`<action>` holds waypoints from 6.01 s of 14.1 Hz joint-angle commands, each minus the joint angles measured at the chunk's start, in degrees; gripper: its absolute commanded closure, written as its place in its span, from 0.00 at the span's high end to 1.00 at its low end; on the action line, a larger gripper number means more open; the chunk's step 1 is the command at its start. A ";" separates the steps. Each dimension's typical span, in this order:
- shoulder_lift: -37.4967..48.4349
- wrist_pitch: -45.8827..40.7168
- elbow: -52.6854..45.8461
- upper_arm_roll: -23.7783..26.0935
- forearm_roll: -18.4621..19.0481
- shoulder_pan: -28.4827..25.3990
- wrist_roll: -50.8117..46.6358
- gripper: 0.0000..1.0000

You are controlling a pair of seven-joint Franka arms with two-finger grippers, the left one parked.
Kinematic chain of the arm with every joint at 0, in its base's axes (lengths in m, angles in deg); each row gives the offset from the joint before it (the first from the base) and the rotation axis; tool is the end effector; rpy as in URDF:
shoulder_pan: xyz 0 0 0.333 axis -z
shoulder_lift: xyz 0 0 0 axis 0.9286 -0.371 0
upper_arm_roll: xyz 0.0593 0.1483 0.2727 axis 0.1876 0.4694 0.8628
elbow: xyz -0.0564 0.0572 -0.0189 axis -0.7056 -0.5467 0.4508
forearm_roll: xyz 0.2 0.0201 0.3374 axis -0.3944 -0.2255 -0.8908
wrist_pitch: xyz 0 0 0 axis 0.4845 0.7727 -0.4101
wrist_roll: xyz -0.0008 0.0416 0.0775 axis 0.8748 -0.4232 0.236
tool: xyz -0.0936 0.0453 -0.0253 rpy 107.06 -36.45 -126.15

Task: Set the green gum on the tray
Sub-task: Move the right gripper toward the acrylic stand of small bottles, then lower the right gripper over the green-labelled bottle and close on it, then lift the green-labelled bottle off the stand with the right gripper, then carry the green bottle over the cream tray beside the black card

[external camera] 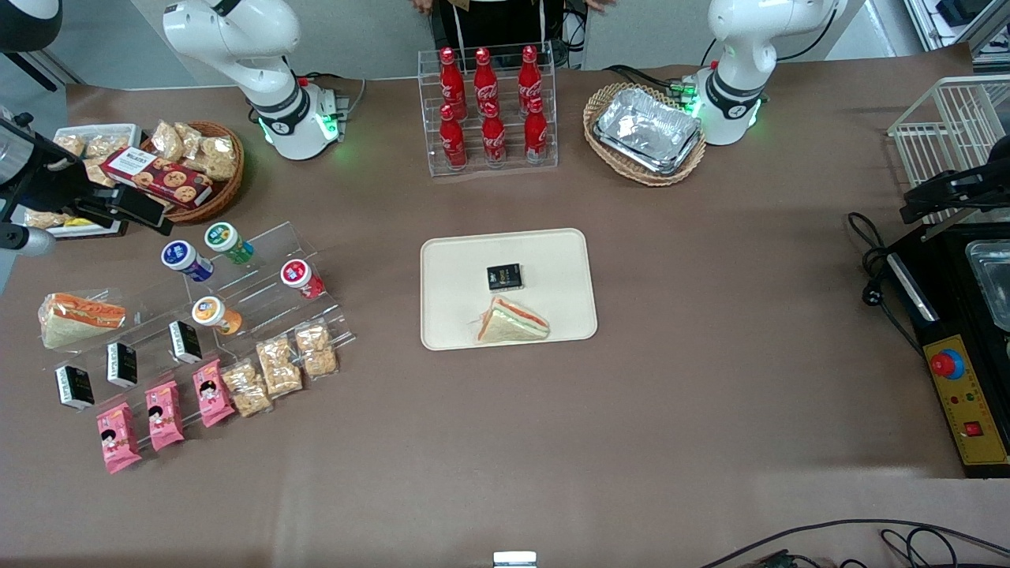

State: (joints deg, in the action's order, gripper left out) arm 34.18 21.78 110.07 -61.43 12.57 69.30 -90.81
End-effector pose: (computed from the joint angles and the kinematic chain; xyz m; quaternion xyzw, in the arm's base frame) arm 0.5231 0.0176 0.6396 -0.9924 0.1092 0.0353 0.0453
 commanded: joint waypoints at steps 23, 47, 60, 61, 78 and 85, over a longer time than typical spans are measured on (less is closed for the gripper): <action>16.57 27.47 44.10 -1.32 0.68 2.34 3.26 1.00; 13.23 37.76 52.11 -1.76 3.84 2.69 5.01 0.51; 4.02 0.45 10.50 -3.61 3.05 1.73 7.21 0.50; 2.26 -2.81 6.53 -3.61 2.96 1.64 6.78 0.50; -9.78 32.89 23.35 -3.52 -6.27 -39.13 -29.07 0.51; -24.54 51.63 26.09 -3.61 -5.74 -44.23 -31.81 0.51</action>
State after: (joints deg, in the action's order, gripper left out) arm 14.67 68.07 136.65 -64.20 7.73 26.86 -122.32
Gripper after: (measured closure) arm 0.410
